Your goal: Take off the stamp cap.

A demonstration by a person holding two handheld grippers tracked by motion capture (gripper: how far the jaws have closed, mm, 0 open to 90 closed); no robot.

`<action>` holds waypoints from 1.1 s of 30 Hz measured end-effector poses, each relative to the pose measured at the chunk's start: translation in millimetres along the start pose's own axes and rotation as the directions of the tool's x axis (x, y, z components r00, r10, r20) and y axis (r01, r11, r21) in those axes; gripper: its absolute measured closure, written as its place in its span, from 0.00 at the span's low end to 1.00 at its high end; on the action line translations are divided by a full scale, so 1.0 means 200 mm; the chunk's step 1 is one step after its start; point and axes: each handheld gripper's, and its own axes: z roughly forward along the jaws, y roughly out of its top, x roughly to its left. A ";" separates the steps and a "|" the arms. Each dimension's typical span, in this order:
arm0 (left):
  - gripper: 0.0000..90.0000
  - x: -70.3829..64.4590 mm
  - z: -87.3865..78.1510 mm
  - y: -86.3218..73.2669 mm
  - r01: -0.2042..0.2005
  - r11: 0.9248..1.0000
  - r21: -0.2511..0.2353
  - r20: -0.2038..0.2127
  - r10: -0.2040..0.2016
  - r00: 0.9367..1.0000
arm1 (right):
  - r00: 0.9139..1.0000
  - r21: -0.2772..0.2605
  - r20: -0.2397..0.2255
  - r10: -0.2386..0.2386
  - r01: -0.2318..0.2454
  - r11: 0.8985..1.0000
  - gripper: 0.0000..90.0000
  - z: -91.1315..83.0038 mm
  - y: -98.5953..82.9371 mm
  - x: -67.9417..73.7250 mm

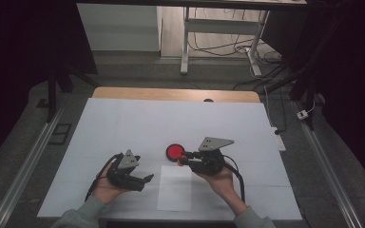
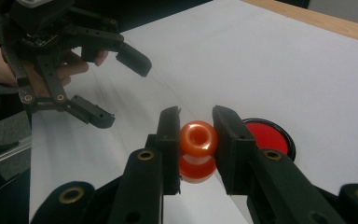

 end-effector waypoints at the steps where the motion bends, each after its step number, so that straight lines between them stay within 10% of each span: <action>1: 0.19 0.00 0.00 0.00 0.000 1.000 0.000 0.000 0.000 1.000 | 1.000 0.000 0.000 0.000 0.000 1.000 0.79 0.00 0.00 0.00; 33: 0.19 -0.08 0.14 0.18 -0.058 0.998 -0.010 0.064 0.058 0.996 | 1.000 0.001 0.002 -0.004 0.004 1.000 0.79 0.00 0.00 0.00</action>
